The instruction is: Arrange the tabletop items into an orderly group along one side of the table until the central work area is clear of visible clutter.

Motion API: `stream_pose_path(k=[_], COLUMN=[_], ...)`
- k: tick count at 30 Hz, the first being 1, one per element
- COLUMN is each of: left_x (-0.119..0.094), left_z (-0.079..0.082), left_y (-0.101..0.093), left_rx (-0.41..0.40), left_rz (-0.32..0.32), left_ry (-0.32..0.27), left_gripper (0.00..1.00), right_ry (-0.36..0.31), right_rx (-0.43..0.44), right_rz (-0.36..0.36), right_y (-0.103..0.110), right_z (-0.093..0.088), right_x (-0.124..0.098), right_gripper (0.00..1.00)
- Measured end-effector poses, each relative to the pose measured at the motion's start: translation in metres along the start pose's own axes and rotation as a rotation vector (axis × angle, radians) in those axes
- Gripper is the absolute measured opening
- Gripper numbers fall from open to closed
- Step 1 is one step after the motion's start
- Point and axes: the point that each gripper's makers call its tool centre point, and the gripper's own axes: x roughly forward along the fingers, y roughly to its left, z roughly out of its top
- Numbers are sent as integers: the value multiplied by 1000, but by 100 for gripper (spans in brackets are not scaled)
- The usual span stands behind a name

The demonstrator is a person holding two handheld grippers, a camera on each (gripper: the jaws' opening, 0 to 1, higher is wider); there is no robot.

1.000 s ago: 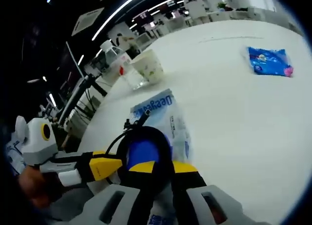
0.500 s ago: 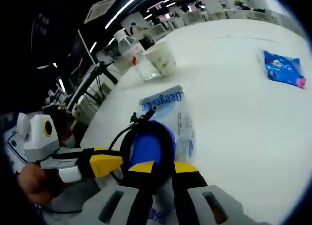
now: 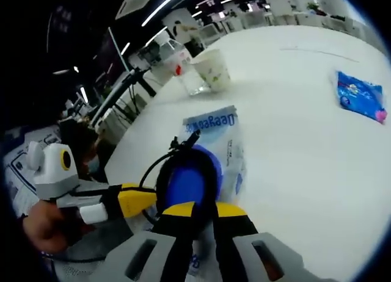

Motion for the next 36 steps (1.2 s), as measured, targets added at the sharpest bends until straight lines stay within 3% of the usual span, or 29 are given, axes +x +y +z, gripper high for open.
stream_pose_path(k=[8, 10, 14, 17, 23, 31, 36], left_x=[0, 2, 7, 9, 15, 33, 42], left_z=[3, 3, 3, 2, 12, 12, 6], left_y=[-12, -26, -39, -43, -64, -83, -100], left_rx=[24, 47, 84, 114, 174, 246, 294], left_rz=[-17, -28, -47, -63, -105, -145, -180], left_ry=[-1, 9, 29, 47, 58, 103, 142], left_gripper=[8, 8, 8, 8, 8, 8, 8], right_ry=[-5, -18, -44, -57, -125, -163, -193], right_rx=[-25, -12, 51, 53, 116, 193, 261], right_rz=[6, -3, -23, -41, -57, -93, -121], right_y=[-6, -13, -22, -27, -43, -56, -77], right_z=[2, 2, 2, -1, 8, 4, 2], right_x=[-12, -15, -27, -38, -54, -67, -79], right_gripper=[7, 7, 6, 6, 6, 5, 5])
